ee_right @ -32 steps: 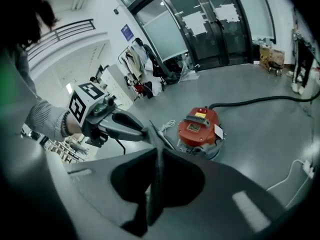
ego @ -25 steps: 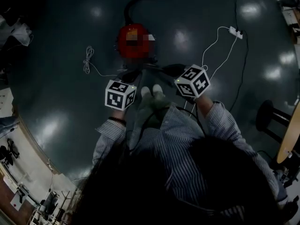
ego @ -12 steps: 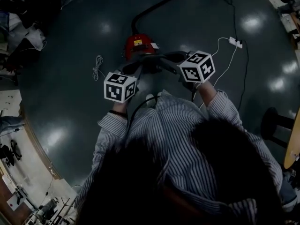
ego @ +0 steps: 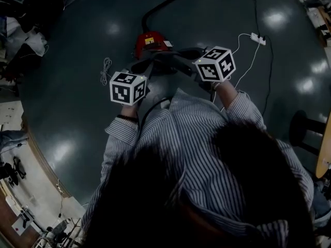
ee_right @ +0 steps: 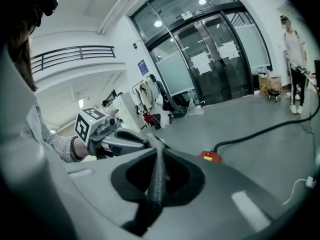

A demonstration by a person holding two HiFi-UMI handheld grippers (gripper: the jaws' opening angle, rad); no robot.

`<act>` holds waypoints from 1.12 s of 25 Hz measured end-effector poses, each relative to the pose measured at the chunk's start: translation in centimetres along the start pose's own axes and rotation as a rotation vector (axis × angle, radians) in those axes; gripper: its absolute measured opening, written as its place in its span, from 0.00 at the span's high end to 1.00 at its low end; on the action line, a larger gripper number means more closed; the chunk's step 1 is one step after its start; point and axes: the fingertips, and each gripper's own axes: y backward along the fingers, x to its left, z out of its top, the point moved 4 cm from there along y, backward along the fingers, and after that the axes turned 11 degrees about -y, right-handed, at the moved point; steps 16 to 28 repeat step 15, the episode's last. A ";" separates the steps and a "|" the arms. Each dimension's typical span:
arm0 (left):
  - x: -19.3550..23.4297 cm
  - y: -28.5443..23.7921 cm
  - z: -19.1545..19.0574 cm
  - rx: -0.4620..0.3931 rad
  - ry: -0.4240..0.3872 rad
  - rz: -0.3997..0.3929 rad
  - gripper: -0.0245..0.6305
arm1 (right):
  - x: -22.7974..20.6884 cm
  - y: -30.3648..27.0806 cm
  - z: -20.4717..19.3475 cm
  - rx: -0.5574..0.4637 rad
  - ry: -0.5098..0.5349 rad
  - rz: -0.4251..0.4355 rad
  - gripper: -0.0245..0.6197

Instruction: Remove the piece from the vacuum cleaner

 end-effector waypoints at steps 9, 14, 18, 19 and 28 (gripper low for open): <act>-0.2 -0.5 -0.4 0.014 -0.002 -0.027 0.93 | -0.4 0.1 -0.5 0.010 -0.011 -0.003 0.93; 0.1 -0.5 -0.3 0.024 -0.006 -0.029 0.93 | -0.5 -0.2 -0.4 0.012 -0.019 -0.003 0.93; 0.2 -0.5 -0.3 0.025 -0.006 -0.029 0.93 | -0.5 -0.3 -0.4 0.013 -0.021 -0.003 0.93; 0.2 -0.5 -0.3 0.025 -0.006 -0.029 0.93 | -0.5 -0.3 -0.4 0.013 -0.021 -0.003 0.93; 0.2 -0.5 -0.3 0.025 -0.006 -0.029 0.93 | -0.5 -0.3 -0.4 0.013 -0.021 -0.003 0.93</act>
